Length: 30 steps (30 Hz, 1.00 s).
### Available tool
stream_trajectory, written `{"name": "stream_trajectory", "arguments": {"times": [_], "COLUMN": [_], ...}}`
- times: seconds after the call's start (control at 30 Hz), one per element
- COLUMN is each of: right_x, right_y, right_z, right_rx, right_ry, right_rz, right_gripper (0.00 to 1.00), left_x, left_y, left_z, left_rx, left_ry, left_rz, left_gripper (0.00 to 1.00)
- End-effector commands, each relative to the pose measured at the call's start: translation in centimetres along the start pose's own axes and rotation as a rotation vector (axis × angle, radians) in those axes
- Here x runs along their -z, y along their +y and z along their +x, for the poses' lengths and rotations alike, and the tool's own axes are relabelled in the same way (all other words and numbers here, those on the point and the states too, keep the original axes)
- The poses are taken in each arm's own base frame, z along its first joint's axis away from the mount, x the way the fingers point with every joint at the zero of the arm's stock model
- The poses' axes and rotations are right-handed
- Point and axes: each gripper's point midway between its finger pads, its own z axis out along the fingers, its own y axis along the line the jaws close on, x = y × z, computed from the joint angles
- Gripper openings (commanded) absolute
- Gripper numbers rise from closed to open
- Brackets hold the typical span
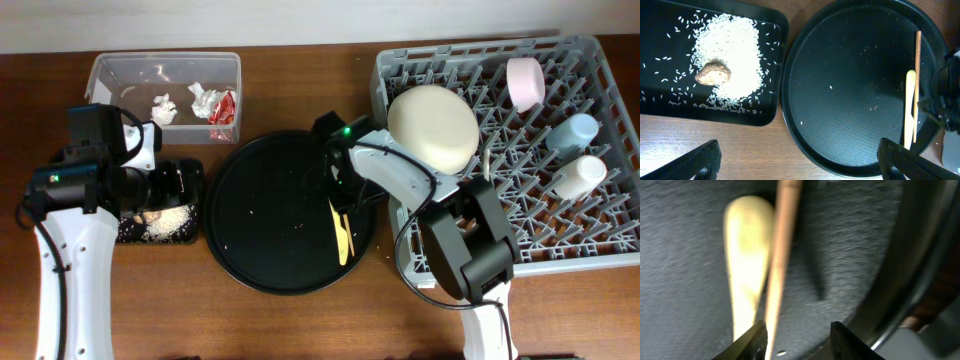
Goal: Sort waste into correct bins and load items into the dishwasher rack
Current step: 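Move right gripper to round tray and grasp chopsticks and white fork, then insert the chopsticks and fork upright into the rack with right gripper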
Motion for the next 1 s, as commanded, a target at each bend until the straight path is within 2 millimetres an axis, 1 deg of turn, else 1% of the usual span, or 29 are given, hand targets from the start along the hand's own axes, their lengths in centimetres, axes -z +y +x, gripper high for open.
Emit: {"name": "stream_trajectory", "arguments": {"times": [0.0,0.13,0.2,0.27,0.33,0.37,0.4,0.47,0.5,0.6,0.63,0.73,0.77,0.8,0.83,0.87,0.9,0.93,0.97], "right_x": [-0.4,-1.5,-1.5,-1.5,-1.4,-1.1,-0.4,1.5,1.5,0.4,-0.7,-2.2,-2.7,-2.9,-3.0,-3.1,-3.1,-3.1,-3.1], "right_y": [-0.8,-0.1,0.0,0.9,1.0,0.8,0.7,1.1,1.5,1.8,1.8,1.7,1.7,1.6,1.4,0.6,0.5,0.3,0.3], "right_z": [0.2,1.1,1.2,1.4,1.4,1.4,1.4,0.6,0.7,1.1,1.6,1.9,1.8,1.6,1.4,1.2,1.1,1.0,1.0], "right_rx": [-0.023,-0.017,-0.017,-0.015,-0.017,-0.021,-0.024,-0.019,-0.014,-0.003,-0.006,-0.007,-0.013,-0.012,-0.018,-0.038,-0.038,-0.038,-0.038], "right_ry": [0.012,0.039,0.041,0.053,0.055,0.056,0.055,0.028,0.029,0.037,0.05,0.043,0.033,0.022,0.012,0.004,-0.002,-0.006,-0.008], "right_rz": [0.008,-0.018,-0.027,-0.081,-0.087,-0.087,-0.088,-0.099,-0.108,-0.105,-0.103,-0.104,-0.106,-0.104,-0.089,-0.047,-0.039,-0.027,-0.025], "right_gripper": [0.43,0.43,0.43,0.43,0.43,0.43,0.44,0.44,0.44,0.44,0.43,0.43,0.38,0.29,0.24,0.23,0.23,0.19,0.18], "left_x": [0.1,0.1,0.1,0.1,0.1,0.1,0.1,0.1,0.1,0.1,0.1,0.1,0.1,0.1,0.1,0.1,0.1,0.1,0.1], "left_y": [0.0,0.0,0.0,0.0,0.0,0.0,0.0,0.0,0.0,0.0,0.0,0.0,0.0,0.0,0.0,0.0,0.0,0.0,0.0], "left_z": [0.1,0.1,0.1,0.1,0.1,0.1,0.1,0.1,0.1,0.1,0.1,0.1,0.1,0.1,0.1,0.1,0.1,0.1,0.1], "left_rx": [0.014,0.014,0.014,0.014,0.014,0.014,0.014,0.014,0.014,0.014,0.014,0.014,0.014,0.014,0.014,0.014,0.014,0.014,0.014], "left_ry": [-0.004,-0.004,-0.004,-0.005,-0.004,-0.004,-0.004,-0.004,-0.004,-0.004,-0.004,-0.004,-0.004,-0.004,-0.004,-0.004,-0.004,-0.004,-0.004], "left_rz": [0.009,0.009,0.009,0.009,0.009,0.009,0.009,0.009,0.009,0.009,0.009,0.009,0.009,0.009,0.009,0.009,0.009,0.009,0.009], "left_gripper": [0.99,0.99,0.99,0.99,0.99,0.99,0.99,0.99,0.99,0.99,0.99,0.99,0.99,0.99,0.99,0.99,0.99,0.99,0.99]}}
